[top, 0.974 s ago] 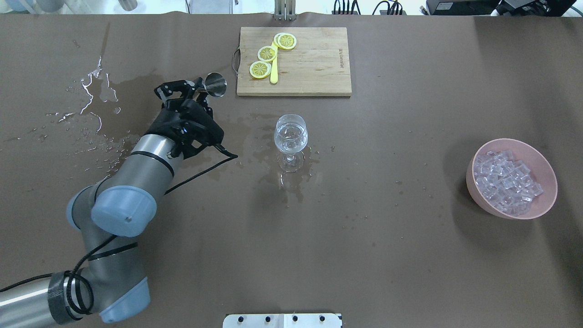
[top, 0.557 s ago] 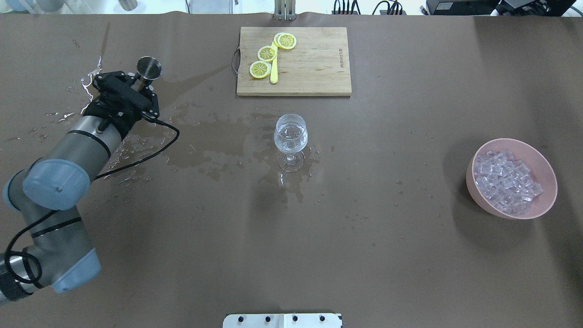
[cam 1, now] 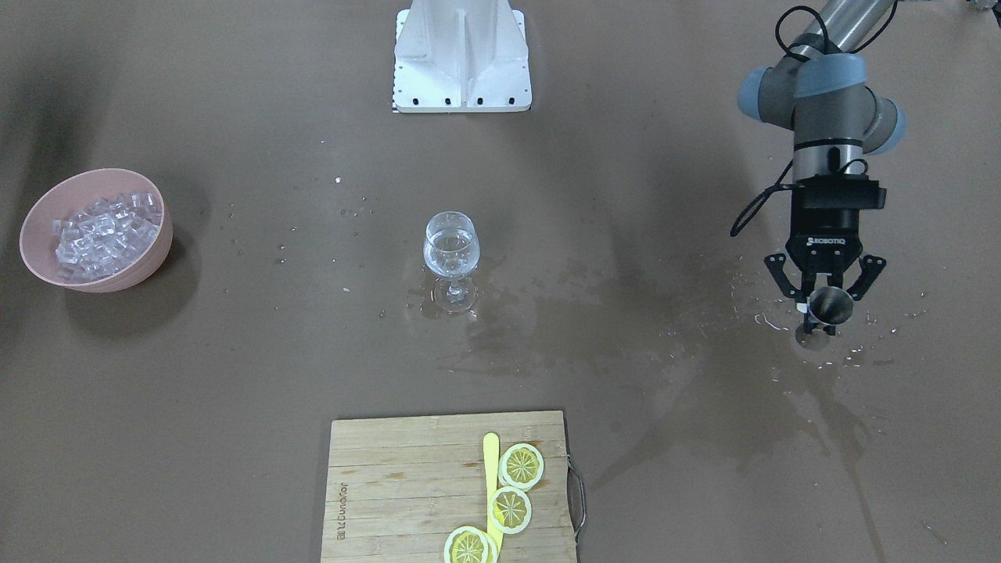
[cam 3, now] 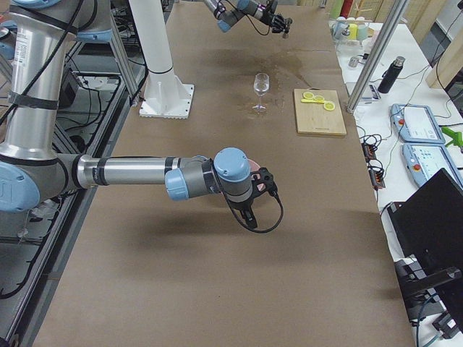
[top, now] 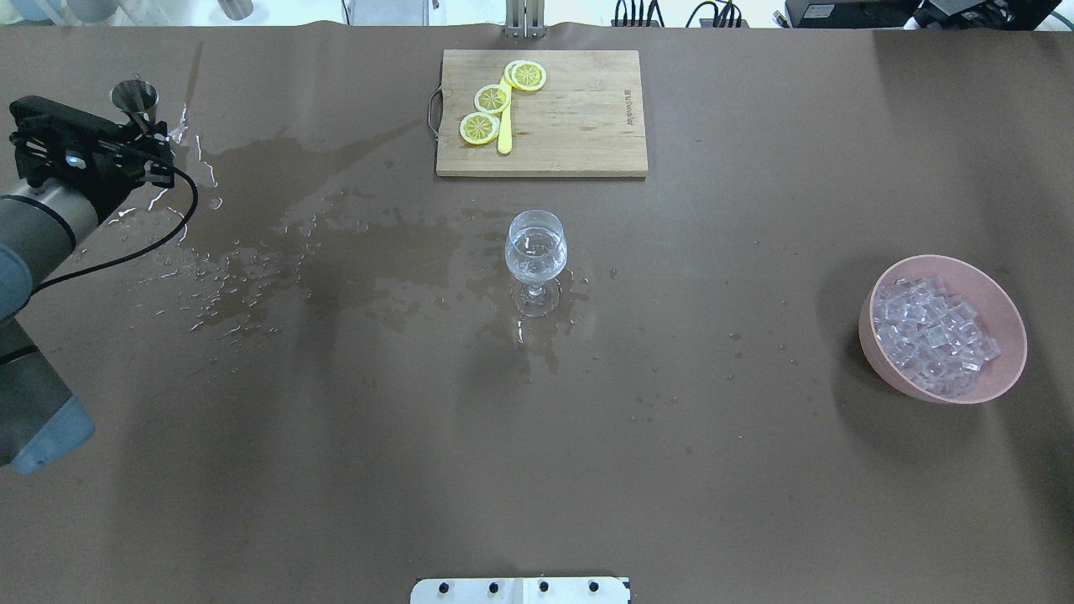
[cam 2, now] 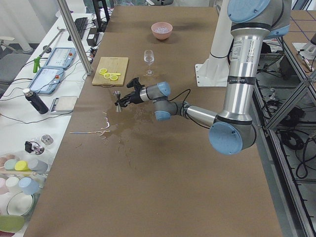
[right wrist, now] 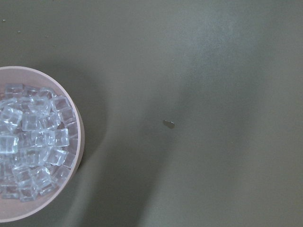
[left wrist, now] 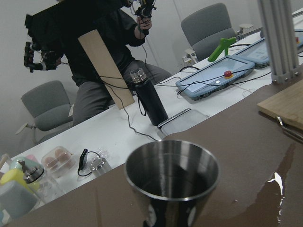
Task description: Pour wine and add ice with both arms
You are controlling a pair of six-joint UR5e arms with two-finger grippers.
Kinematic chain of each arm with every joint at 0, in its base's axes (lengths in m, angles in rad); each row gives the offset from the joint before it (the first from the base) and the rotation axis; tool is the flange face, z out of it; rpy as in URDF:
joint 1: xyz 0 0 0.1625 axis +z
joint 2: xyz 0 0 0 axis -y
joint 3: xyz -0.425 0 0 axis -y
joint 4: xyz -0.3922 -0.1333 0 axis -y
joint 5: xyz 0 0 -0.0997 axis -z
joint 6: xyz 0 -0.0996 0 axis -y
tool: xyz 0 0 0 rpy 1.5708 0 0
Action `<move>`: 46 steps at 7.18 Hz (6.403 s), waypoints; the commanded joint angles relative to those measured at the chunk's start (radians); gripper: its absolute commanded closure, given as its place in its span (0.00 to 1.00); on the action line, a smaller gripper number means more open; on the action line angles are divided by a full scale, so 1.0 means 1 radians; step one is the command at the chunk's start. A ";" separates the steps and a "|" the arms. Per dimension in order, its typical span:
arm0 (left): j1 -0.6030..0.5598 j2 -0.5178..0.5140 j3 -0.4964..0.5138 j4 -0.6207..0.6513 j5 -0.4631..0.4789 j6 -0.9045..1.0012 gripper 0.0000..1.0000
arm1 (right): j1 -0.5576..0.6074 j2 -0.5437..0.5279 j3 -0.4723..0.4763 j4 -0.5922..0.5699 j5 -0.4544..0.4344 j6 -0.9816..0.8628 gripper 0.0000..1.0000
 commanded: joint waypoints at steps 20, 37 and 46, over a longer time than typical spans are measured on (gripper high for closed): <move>-0.065 -0.067 0.435 -0.145 -0.036 -0.525 0.72 | 0.005 -0.002 0.035 0.002 -0.018 0.003 0.00; -0.550 0.093 -0.076 0.448 -1.266 -0.143 0.01 | -0.173 0.011 0.113 0.002 0.026 0.386 0.00; -0.669 0.128 -0.099 0.788 -1.171 0.315 0.01 | -0.587 0.115 0.105 0.003 -0.204 0.654 0.12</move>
